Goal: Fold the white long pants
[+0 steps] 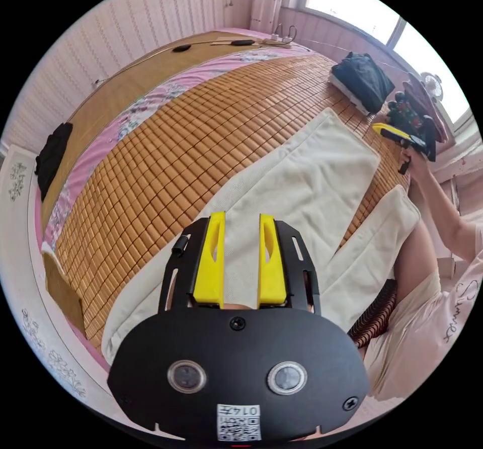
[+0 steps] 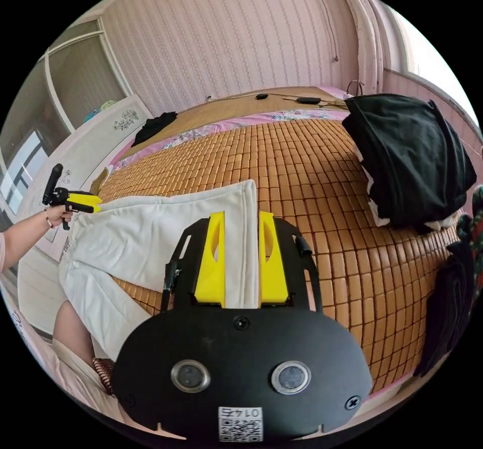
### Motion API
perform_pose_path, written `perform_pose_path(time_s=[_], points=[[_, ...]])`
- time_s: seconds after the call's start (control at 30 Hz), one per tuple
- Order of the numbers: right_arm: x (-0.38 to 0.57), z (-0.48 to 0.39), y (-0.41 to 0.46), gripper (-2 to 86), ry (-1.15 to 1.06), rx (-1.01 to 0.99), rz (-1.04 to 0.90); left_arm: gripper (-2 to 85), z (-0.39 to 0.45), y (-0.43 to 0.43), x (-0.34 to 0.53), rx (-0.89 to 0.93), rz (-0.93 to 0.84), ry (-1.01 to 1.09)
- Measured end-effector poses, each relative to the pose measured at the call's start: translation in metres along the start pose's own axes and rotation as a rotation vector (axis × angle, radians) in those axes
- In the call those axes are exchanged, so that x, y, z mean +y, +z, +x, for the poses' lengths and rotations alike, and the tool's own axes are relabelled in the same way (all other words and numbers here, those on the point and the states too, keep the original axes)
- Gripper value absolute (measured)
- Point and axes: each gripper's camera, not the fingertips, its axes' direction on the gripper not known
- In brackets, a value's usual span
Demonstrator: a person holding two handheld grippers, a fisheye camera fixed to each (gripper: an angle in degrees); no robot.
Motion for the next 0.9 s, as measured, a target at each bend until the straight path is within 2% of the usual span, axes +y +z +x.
perform_pose_path(time_s=[0.07,0.17,0.3,0.37,0.6,0.73,0.83,0.9], points=[[-0.039,-0.009,0.029,12.2,-0.017,0.054,-0.096,10.3,-0.018,0.007,0.017,-0.047,-0.012,-0.063],[-0.070,-0.012,0.050,13.0,0.010,0.036,-0.114,10.9,-0.038,0.021,0.032,-0.130,-0.049,-0.106],[-0.088,-0.015,0.067,4.4,0.059,0.050,-0.248,10.9,-0.047,0.039,0.030,-0.223,-0.084,-0.067],[-0.093,-0.022,0.055,2.8,0.055,0.039,-0.222,10.7,-0.050,0.046,0.026,-0.251,-0.089,-0.053],[-0.102,-0.028,-0.004,1.4,0.060,-0.050,-0.114,9.1,-0.072,0.030,0.038,-0.134,-0.020,-0.131],[-0.111,-0.040,-0.018,1.1,0.017,-0.016,-0.118,8.1,-0.050,-0.008,0.046,-0.264,0.106,0.005],[-0.118,-0.051,-0.017,1.1,0.027,0.022,-0.114,9.4,-0.051,0.001,0.042,-0.312,0.054,0.034],[-0.120,-0.057,-0.017,1.1,0.043,0.032,-0.105,8.3,-0.057,0.017,0.041,-0.278,-0.027,0.045]])
